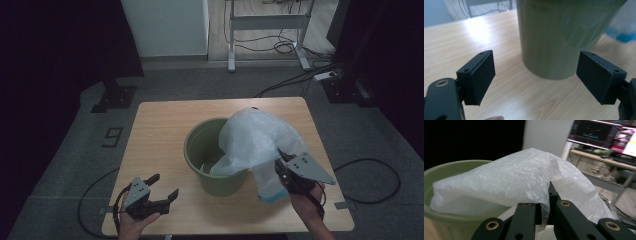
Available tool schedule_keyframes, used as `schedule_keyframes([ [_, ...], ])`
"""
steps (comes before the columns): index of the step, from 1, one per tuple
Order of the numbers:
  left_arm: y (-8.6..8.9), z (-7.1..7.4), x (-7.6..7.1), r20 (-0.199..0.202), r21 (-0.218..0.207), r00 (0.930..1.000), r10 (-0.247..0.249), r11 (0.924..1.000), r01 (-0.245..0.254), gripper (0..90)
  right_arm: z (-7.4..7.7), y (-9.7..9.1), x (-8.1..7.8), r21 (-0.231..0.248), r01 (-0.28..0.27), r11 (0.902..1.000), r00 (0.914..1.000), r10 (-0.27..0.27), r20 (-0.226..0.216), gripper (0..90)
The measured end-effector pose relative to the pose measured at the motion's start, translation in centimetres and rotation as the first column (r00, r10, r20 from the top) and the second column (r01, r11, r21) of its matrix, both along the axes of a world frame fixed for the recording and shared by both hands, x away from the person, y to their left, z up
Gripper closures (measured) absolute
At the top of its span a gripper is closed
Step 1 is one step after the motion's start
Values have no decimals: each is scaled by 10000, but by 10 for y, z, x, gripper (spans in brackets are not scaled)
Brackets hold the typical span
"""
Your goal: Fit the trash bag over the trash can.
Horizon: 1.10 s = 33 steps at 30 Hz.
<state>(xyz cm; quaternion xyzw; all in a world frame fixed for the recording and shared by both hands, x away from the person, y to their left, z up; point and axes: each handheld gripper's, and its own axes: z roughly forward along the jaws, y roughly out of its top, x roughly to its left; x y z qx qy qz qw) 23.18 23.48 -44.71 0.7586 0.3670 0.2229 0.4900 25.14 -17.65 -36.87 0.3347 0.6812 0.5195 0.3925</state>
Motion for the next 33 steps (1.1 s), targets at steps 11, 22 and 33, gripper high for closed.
schedule_keyframes([
  [11, -22, 31, -3, 655, -68, 9972, -362, 9993, 368, 154, -6, 34, 7, -139, -1357, 9906, 9869, 1340, -901, 879],
  [22, -53, 51, 4, 908, -159, 9900, -1075, 9939, 1094, 158, -4, 45, 14, 49, -1883, 9821, 9740, 1873, -1271, 877],
  [33, -75, 55, 8, 1046, -19, 9829, -1515, 9883, 1525, 163, 1, 60, 15, 121, -2387, 9710, 9573, 2374, -1652, 872],
])
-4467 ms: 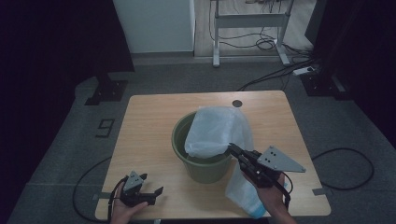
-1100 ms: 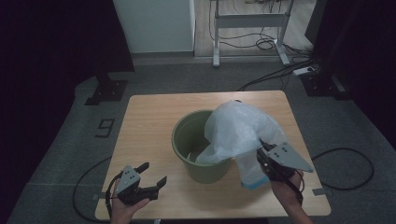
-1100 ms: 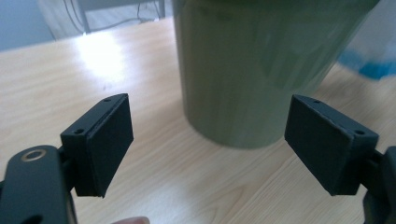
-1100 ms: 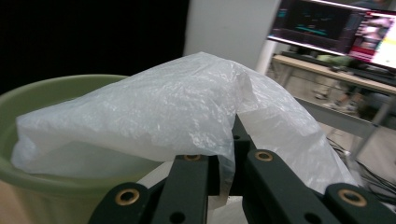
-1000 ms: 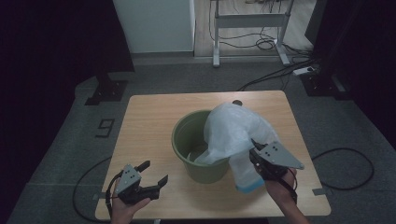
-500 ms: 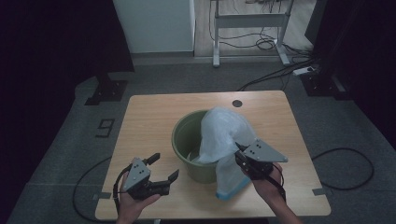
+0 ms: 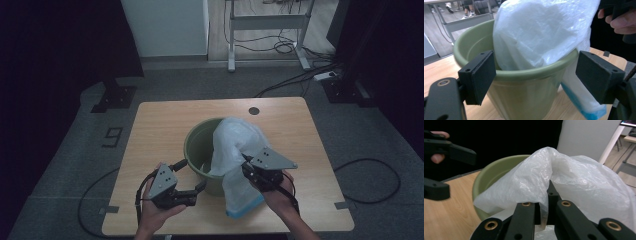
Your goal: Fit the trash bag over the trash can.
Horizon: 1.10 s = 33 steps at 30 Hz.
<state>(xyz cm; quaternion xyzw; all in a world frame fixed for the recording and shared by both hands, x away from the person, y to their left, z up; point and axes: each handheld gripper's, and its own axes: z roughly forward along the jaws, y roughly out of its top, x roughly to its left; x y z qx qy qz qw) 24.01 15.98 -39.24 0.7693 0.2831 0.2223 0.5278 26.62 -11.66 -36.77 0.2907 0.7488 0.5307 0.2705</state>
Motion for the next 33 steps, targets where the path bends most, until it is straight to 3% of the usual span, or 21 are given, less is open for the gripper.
schedule_keyframes([
  [10, -18, 1, 5, -8, 10, 9994, -336, 9994, 336, 165, 2, 6, 6, 283, -128, 9995, 9986, 142, -513, 855],
  [20, -38, 0, 13, -102, -134, 9999, -3, 9999, 2, 200, 3, 6, 8, 453, -128, 9989, 9972, 161, -726, 835],
  [26, -47, -1, 15, -140, -308, 9998, 134, 9994, -138, 335, 2, 4, 8, 509, -144, 9986, 9969, 183, -765, 834],
  [33, -53, -1, 16, -230, -341, 9997, 36, 9994, -44, 634, -1, -1, 7, 599, -326, 9977, 9967, 370, -729, 818],
])
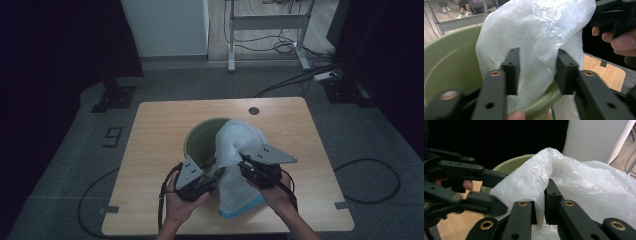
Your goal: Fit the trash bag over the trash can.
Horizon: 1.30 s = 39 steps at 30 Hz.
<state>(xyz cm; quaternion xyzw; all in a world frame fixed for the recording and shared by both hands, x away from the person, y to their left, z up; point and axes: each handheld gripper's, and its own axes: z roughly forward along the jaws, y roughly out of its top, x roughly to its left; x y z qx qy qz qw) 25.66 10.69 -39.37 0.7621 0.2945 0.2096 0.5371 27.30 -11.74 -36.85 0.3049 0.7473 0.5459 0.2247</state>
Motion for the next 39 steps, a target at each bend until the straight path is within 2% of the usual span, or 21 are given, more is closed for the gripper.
schedule_keyframes([
  [4, 1, 0, 2, -218, -294, 9995, -249, 9993, 242, 777, -3, -3, -3, 100, -146, 9998, 9998, 145, 128, 718],
  [7, 1, 1, 4, -287, -472, 9994, -170, 9988, 157, 854, -4, -7, -7, 316, -332, 9990, 9990, 322, 306, 568],
  [10, 0, 2, 5, -318, -608, 9994, -141, 9981, 121, 887, -6, -13, -15, 475, -333, 9983, 9984, 311, 463, 441],
  [12, 0, 2, 5, -270, -547, 9996, 25, 9985, -40, 896, -9, -18, -22, 561, -321, 9979, 9980, 289, 570, 372],
  [16, 0, 0, 6, -359, -690, 9991, 206, 9974, -230, 897, -14, -29, -31, 805, -290, 9963, 9978, 241, 613, 332],
  [19, 1, -1, 6, -401, -782, 9984, 387, 9961, -417, 898, -21, -36, -40, 787, -148, 9968, 9986, 107, 523, 298],
  [22, 1, -2, 6, -390, -807, 9981, 472, 9955, -502, 898, -35, -41, -50, 836, 47, 9965, 9995, -73, 316, 263],
  [26, -1, -2, 5, -395, -778, 9980, 495, 9956, -524, 898, -65, -46, -61, 908, 584, 9942, 9981, -565, -236, 226],
  [29, -3, -2, 5, -376, -722, 9983, 453, 9962, -479, 898, -83, -41, -66, 801, 916, 9926, 9948, -877, -516, 195],
  [31, -4, -2, 5, -377, -714, 9983, 444, 9963, -470, 898, -90, -36, -69, 825, 961, 9919, 9942, -916, -564, 184],
  [35, -4, -1, 4, -373, -682, 9985, 403, 9968, -427, 898, -92, -22, -75, 709, 1106, 9913, 9935, -1085, -331, 153],
  [39, -4, -1, 4, -403, -743, 9984, 385, 9964, -415, 898, -91, -5, -80, 485, 1526, 9871, 9883, -1528, 3, 135],
])
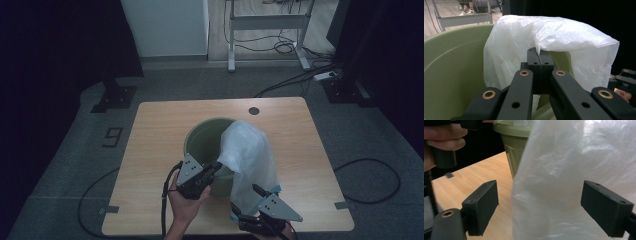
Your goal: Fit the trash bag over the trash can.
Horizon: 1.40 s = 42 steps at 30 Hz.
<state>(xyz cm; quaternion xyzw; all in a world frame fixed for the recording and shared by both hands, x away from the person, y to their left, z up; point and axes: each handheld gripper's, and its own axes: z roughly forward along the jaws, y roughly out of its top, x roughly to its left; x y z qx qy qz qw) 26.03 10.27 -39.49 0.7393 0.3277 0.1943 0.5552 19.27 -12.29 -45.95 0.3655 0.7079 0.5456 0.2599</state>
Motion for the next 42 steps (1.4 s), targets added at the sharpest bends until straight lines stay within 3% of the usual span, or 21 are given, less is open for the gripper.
schedule_keyframes([
  [7, 2, 0, 0, -20, -63, 10000, -50, 10000, 50, 897, -3, 18, 5, -348, 984, 9945, 9951, -984, 15, 142],
  [10, 3, 1, 0, -47, -131, 10000, -52, 9999, 51, 897, -10, 21, 10, -556, 1533, 9866, 9878, -1546, -191, 157],
  [12, 3, 1, 0, -48, -117, 10000, -56, 9999, 55, 897, -14, 21, 13, -563, 1617, 9852, 9855, -1642, -421, 199],
  [17, 5, 0, 0, -72, -121, 9999, -85, 9999, 84, 898, -18, 16, 13, -596, 1940, 9792, 9798, -1964, -380, 395],
  [22, 7, -2, -1, -117, -147, 9998, -185, 9997, 184, 897, -18, -2, 15, -492, 2058, 9774, 9776, -2076, -348, 653],
  [25, 7, -3, -2, -93, -102, 9996, -275, 9996, 274, 897, -17, -12, 17, -442, 2264, 9730, 9734, -2277, -269, 750],
  [32, 10, -3, -3, -123, -17, 9990, -426, 9991, 426, 897, -3, -36, 24, 78, 2572, 9663, 9662, -2573, 139, 882],
  [38, 13, -3, -5, -107, -35, 9990, -435, 9990, 435, 895, 15, -46, 32, 559, 2405, 9690, 9691, -2430, 430, 889],
  [42, 16, -3, -6, -112, -25, 9989, -447, 9990, 447, 894, 29, -50, 35, 829, 2395, 9674, 9659, -2460, 805, 889],
])
